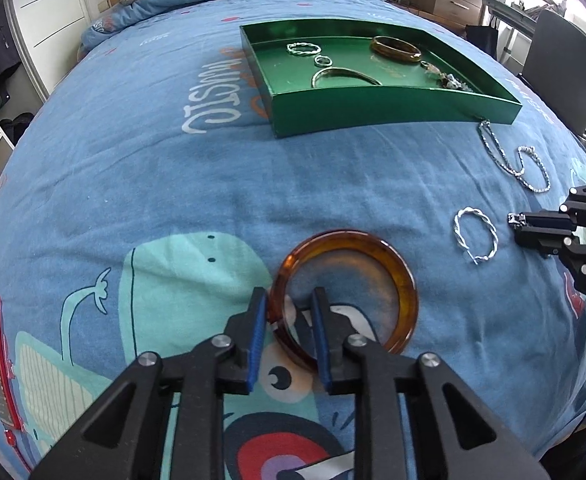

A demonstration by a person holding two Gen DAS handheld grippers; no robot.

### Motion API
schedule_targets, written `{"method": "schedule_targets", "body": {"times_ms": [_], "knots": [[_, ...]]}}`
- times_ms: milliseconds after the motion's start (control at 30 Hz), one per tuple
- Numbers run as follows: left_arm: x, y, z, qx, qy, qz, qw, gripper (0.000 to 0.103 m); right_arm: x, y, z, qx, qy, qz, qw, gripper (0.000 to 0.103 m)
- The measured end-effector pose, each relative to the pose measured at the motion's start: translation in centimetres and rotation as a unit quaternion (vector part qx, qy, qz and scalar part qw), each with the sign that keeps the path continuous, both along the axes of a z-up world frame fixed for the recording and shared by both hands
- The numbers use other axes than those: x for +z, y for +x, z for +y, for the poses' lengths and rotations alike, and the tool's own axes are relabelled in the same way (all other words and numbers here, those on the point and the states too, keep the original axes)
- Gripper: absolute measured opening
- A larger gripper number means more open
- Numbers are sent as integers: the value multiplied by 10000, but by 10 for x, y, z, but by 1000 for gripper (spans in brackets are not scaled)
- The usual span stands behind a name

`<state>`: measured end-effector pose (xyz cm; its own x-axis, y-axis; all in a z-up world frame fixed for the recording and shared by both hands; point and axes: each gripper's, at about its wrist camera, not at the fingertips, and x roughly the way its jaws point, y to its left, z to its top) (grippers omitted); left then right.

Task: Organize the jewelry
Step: 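Grasp the amber bangle with the left gripper while the right grasps the black-and-silver watch band, then lower the amber bangle and watch band into the green tray, open both grippers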

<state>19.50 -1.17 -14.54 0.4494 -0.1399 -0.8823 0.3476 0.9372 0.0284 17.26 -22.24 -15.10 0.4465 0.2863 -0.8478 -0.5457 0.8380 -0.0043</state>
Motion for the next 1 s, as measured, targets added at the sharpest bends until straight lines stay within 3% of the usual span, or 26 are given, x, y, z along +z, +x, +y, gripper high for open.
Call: {"method": "schedule_targets", "body": {"times_ms": [200,433,733,1000], "knots": [[1,-2,-3,30,-51,-42,10000,9,2,-1,0,-181,41,3,9998,9],[11,-11,2,216,-221,-202,9993,9,11,-10,-4,-492,224,-114,9985,8],[62,-21,18,332,-575,-696,9954,9,43,-24,-16,-840,654,-478,9932,8],[102,-3,11,315,-840,-1034,9906,9,82,-15,-20,-1001,970,-908,9861,8]]}}
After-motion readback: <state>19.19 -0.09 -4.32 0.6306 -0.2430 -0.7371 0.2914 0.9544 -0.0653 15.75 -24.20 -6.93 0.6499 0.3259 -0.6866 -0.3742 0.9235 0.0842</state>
